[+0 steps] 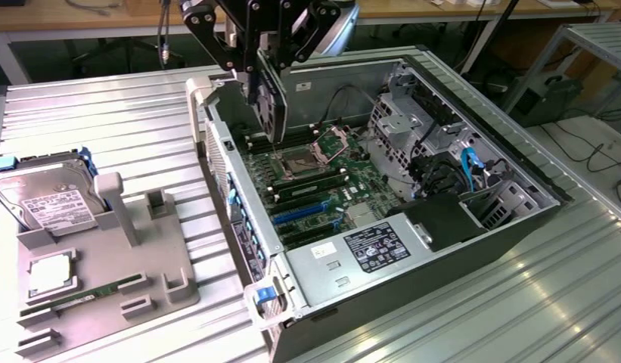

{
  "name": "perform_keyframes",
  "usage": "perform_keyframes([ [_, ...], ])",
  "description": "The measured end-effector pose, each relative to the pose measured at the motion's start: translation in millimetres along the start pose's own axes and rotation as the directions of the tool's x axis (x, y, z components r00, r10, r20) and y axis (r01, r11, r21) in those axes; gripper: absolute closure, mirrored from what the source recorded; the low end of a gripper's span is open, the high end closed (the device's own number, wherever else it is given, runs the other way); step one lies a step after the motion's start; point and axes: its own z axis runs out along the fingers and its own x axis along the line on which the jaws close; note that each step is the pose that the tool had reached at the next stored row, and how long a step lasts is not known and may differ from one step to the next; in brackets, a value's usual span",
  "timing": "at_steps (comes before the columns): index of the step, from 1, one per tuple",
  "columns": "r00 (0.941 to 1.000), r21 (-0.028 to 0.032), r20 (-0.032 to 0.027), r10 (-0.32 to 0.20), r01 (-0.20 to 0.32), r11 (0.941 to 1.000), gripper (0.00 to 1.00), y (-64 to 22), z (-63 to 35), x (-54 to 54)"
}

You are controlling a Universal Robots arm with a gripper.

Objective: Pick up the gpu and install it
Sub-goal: 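Pick up the gpu and move the gpu toward the slot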

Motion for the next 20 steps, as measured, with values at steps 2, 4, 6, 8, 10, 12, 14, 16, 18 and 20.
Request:
perform_keyframes([
  [2,1.0000,0.0000,0.0000,0.000,0.000,1.0000,0.72,0.0,0.0,-1.0],
  [4,1.0000,0.0000,0.0000,0.000,0.000,1.0000,0.72,0.1,0.0,-1.8],
  [6,1.0000,0.0000,0.0000,0.000,0.000,1.0000,0.72,0.1,0.1,-2.8],
  [8,1.0000,0.0000,0.0000,0.000,0.000,1.0000,0.72,0.1,0.1,-4.1],
  [10,1.0000,-0.0001,0.0001,0.000,0.000,1.0000,0.72,0.1,0.2,-5.5],
  [12,1.0000,0.0000,0.0000,0.000,0.000,1.0000,0.72,0.1,0.2,-6.2],
  [14,1.0000,0.0000,0.0000,0.000,0.000,1.0000,0.72,0.2,0.2,-7.5],
  [16,1.0000,-0.0001,0.0000,0.000,0.000,1.0000,0.72,0.3,0.4,-15.0],
  [18,1.0000,0.0000,0.0000,0.000,0.000,1.0000,0.72,0.5,0.6,-22.5],
  [20,1.0000,0.0000,0.0000,0.000,0.000,1.0000,0.72,0.7,0.7,-29.6],
])
